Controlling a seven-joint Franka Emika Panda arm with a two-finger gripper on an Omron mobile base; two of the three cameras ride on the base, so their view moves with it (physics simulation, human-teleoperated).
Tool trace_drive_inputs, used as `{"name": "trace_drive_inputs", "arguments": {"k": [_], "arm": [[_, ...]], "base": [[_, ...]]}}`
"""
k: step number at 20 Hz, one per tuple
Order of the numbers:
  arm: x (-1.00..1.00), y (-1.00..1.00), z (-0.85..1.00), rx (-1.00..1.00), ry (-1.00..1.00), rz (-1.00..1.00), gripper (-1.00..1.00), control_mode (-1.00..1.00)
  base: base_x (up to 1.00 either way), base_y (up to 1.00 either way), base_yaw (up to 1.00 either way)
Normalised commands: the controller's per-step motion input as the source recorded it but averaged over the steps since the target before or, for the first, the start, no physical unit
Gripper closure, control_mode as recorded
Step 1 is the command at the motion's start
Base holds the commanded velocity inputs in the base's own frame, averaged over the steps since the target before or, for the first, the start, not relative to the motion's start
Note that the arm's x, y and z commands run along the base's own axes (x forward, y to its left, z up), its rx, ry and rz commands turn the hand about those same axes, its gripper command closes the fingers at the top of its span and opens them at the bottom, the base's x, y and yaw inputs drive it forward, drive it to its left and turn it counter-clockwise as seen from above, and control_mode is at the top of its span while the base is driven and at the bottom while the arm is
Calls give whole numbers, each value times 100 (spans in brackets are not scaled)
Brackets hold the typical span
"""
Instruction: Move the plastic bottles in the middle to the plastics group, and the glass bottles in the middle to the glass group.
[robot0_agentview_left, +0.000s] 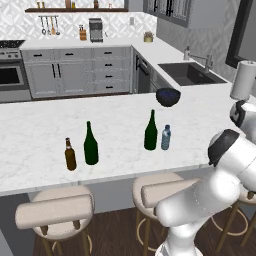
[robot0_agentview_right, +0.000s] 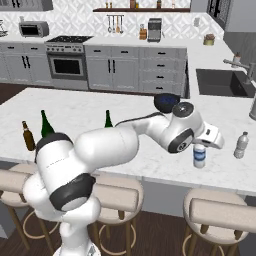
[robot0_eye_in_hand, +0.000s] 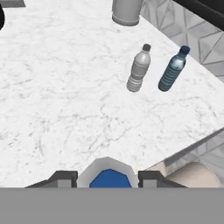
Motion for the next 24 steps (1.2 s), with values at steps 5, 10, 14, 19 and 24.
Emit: {"name": "trace_drive_inputs", "arguments": {"k": [5, 10, 14, 19, 24], "arm": [[18, -32, -22, 5, -5, 0, 100, -100], [20, -16, -28, 0, -2, 0, 100, -100], [22, -14, -22, 0, -1, 0, 100, -100], [16, -10, -29, 0, -1, 0, 100, -100], [17, -12, -25, 0, -2, 0, 100, -100]], "base": [[0, 0, 0], [0, 0, 0], [0, 0, 0], [0, 0, 0], [0, 0, 0]]}}
